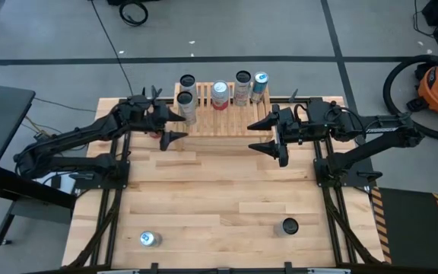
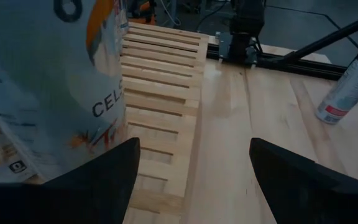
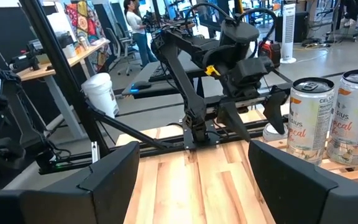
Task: Place canned beverage on shelf
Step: Put the pink white soda can on the shelf aligned with the other pink white soda can
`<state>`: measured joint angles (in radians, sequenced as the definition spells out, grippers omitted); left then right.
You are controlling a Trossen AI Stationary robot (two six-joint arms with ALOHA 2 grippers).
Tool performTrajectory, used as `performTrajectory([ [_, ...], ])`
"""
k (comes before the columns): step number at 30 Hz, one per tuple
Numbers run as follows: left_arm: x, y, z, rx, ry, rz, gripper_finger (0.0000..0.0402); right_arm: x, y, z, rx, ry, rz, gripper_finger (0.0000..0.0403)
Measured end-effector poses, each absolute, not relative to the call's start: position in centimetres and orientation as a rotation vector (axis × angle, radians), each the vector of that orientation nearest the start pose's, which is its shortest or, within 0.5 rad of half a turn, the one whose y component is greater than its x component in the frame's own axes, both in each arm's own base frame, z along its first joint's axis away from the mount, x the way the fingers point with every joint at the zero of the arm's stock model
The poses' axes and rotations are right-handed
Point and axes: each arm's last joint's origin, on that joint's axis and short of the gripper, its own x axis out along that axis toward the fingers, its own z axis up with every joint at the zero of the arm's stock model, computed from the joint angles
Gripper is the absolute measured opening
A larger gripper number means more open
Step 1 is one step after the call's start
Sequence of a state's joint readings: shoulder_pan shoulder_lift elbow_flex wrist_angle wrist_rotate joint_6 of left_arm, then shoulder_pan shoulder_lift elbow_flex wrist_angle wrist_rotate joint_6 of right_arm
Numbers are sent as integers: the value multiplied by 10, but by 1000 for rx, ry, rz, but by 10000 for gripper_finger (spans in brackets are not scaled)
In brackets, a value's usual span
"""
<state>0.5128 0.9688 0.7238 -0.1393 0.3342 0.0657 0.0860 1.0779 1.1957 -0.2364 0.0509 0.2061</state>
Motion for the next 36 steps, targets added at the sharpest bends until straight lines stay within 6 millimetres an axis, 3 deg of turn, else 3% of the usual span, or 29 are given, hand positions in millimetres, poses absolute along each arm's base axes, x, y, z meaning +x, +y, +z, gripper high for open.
performTrajectory([
  [9, 174, 68, 305, -87, 264, 106, 313, 226, 22, 412, 188, 130, 48, 311],
  [21, 158, 30, 317, -103, 215, -32, 313, 224, 37, 412, 96, 127, 65, 311],
  [31, 157, 20, 319, -93, 208, 5, 313, 222, 42, 410, -57, 146, -58, 316],
  [36, 158, 20, 319, -88, 207, 28, 313, 221, 44, 408, -22, 163, -57, 324],
])
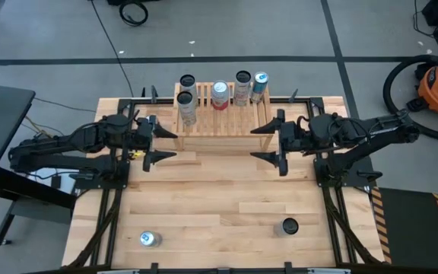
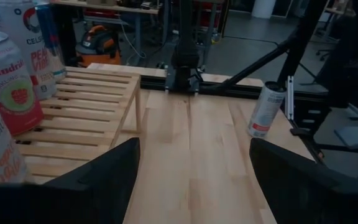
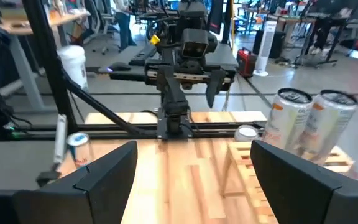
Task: Place canned beverage on shelf
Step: Put the pink white soda can on the shelf aligned with the other pink white soda can
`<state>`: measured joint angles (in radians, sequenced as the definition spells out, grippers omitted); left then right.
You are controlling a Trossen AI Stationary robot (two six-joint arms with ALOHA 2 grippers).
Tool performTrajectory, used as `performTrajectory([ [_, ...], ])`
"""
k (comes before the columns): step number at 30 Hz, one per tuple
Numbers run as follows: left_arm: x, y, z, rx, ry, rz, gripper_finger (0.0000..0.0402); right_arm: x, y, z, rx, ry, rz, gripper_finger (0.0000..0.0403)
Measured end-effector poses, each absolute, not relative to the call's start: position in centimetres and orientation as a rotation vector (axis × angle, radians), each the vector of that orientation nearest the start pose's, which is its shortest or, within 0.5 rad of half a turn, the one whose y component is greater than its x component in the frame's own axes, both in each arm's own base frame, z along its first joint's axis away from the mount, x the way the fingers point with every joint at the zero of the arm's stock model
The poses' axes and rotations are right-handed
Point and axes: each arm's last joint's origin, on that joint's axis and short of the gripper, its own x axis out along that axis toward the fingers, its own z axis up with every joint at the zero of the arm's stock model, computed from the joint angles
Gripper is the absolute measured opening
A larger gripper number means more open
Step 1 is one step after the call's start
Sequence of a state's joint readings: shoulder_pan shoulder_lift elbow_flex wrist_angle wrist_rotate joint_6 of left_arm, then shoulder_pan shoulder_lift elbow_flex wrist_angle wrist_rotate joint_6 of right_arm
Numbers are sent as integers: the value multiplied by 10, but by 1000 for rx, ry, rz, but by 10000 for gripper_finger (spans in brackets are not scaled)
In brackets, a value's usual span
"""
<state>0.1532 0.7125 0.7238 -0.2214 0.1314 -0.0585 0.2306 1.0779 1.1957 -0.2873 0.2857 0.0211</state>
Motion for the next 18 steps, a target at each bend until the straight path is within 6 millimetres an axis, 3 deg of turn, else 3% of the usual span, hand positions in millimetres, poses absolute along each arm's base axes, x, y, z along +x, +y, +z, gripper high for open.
performTrajectory([
  [18, 158, 21, 319, -90, 208, 29, 313, 223, 43, 417, 5, 81, 4, 324],
])
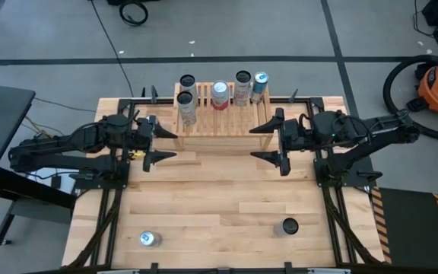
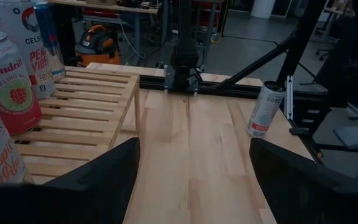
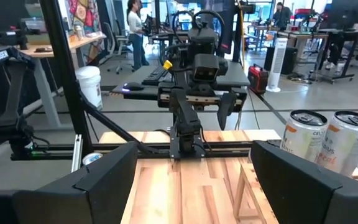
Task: Place canned beverage on shelf
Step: Put the pink white soda can on the shelf aligned with the other pink white soda can
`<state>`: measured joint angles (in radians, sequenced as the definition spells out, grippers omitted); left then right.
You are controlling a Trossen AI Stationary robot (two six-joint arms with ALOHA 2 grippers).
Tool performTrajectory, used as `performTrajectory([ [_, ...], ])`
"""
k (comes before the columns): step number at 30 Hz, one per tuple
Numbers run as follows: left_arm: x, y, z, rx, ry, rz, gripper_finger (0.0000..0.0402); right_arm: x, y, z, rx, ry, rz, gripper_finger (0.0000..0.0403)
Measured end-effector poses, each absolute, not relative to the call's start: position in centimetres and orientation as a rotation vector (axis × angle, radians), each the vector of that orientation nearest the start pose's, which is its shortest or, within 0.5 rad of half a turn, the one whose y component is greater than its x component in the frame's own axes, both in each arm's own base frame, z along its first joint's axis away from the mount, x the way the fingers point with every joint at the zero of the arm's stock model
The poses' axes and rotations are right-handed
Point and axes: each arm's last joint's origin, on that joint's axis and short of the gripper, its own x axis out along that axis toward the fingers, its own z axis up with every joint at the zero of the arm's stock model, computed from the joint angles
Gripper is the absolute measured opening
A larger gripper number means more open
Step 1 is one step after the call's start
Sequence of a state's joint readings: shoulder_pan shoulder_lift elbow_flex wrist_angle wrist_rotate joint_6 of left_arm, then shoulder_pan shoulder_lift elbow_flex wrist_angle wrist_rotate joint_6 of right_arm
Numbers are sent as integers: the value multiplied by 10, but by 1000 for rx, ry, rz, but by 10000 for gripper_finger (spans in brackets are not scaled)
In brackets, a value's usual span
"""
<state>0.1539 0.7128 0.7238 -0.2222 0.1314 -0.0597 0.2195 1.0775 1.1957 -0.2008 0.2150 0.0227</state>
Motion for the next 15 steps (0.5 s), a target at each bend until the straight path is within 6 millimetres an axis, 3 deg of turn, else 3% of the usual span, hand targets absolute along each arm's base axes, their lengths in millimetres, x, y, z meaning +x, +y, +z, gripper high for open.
performTrajectory([
  [15, 158, 21, 319, -89, 209, 35, 313, 223, 43, 418, -9, 68, -13, 324],
])
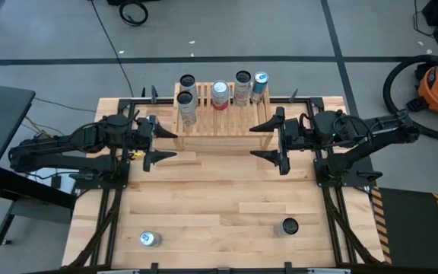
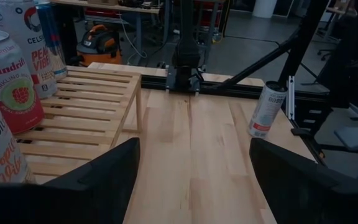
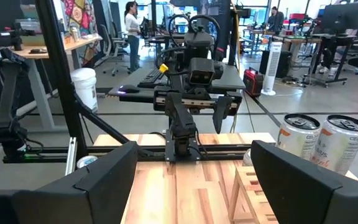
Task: Place canned beverage on shelf
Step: Put the pink white soda can on the shelf aligned with the other pink white soda can
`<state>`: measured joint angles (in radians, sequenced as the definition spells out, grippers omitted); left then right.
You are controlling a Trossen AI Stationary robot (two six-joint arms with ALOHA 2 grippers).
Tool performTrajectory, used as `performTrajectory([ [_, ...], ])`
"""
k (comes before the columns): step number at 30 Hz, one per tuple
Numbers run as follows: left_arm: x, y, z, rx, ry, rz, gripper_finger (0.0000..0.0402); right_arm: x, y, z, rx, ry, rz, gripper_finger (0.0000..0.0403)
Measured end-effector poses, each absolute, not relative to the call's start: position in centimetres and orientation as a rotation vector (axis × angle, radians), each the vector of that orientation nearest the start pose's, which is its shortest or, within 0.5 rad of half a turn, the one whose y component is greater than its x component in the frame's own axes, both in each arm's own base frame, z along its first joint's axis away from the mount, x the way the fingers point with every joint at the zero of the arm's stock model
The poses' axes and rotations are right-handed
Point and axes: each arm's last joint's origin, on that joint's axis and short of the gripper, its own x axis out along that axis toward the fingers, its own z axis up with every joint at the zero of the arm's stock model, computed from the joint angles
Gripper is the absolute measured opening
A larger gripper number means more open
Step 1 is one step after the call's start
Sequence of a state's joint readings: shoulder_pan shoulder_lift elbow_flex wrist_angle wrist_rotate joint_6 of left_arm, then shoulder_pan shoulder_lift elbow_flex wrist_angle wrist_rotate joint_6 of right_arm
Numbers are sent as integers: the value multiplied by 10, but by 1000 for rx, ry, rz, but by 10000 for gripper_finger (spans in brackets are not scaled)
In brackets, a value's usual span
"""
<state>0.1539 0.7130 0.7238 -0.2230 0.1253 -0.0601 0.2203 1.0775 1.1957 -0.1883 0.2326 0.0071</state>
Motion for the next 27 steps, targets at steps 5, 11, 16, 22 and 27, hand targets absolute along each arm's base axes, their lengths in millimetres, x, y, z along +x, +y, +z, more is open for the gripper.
performTrajectory([
  [5, 158, 21, 319, -101, 207, 37, 313, 223, 43, 418, -9, 68, -14, 324],
  [11, 158, 21, 320, -137, 196, 39, 313, 223, 43, 418, -19, 68, -14, 324],
  [16, 158, 20, 320, -129, 196, 1, 313, 223, 43, 418, -19, 68, -14, 324],
  [22, 158, 15, 321, -79, 182, -162, 313, 223, 43, 418, -19, 69, -14, 324],
  [27, 158, 15, 321, -86, 190, -162, 313, 223, 43, 418, -19, 69, -14, 324],
])
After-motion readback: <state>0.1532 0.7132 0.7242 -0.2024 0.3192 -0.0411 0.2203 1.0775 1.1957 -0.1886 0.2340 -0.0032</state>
